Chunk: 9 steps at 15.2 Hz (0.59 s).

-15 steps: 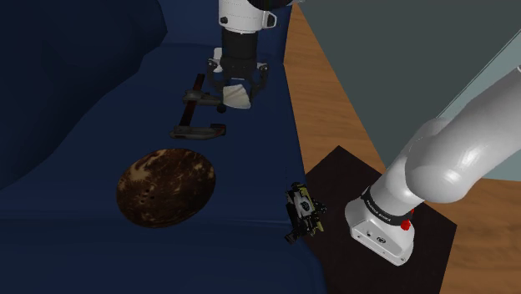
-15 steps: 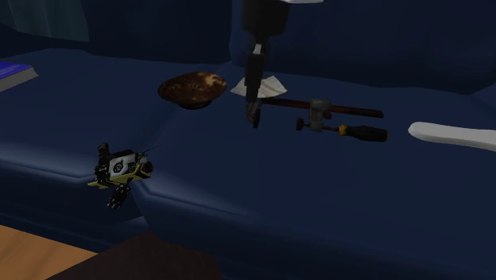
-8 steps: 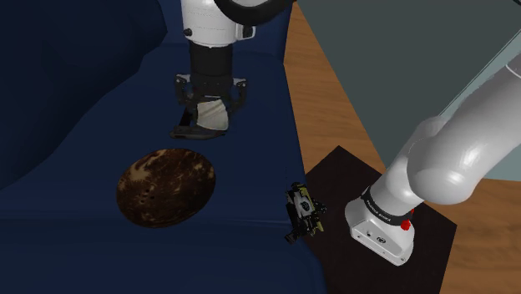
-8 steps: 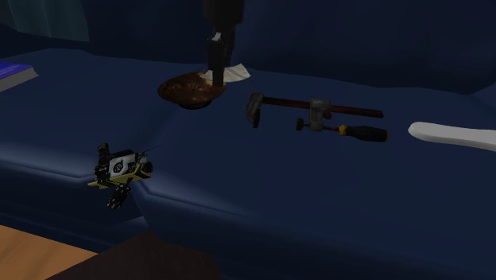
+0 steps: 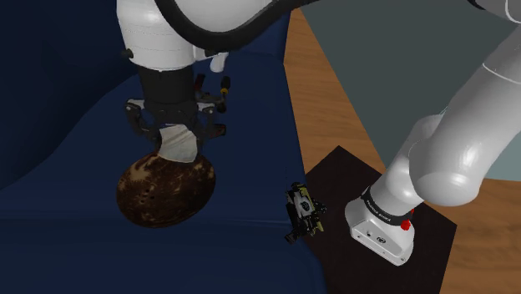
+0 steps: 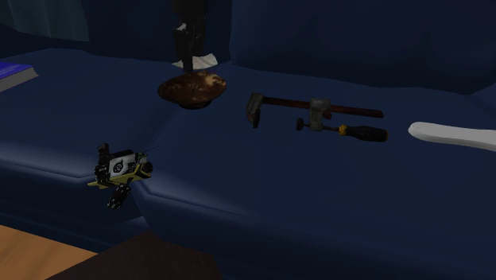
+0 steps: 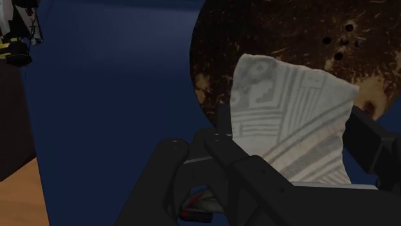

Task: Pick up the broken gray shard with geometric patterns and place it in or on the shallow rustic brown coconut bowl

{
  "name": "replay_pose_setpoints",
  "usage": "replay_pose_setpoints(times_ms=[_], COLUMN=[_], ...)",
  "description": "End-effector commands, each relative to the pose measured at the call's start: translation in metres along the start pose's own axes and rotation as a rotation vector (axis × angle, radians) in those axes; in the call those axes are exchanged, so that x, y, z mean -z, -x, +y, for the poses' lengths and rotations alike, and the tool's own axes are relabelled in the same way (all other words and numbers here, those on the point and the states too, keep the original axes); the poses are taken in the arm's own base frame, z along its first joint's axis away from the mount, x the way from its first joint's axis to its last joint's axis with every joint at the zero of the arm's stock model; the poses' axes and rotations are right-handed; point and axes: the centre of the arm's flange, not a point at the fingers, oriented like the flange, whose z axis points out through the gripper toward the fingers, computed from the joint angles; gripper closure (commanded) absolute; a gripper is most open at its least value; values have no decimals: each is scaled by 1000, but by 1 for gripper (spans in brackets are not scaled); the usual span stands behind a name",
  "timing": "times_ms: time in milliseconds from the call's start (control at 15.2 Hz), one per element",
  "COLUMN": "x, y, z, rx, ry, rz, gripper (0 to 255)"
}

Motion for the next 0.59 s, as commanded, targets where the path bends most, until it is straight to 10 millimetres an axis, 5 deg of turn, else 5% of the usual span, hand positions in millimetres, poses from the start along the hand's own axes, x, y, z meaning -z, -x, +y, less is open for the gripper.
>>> replay_pose_setpoints(times_ms=[0,528], x=[-3,-41], y=[20,25], z=[-16,-22], rx=[-2,-2], ry=[0,0], rz=[-1,-1], gripper=[255,255])
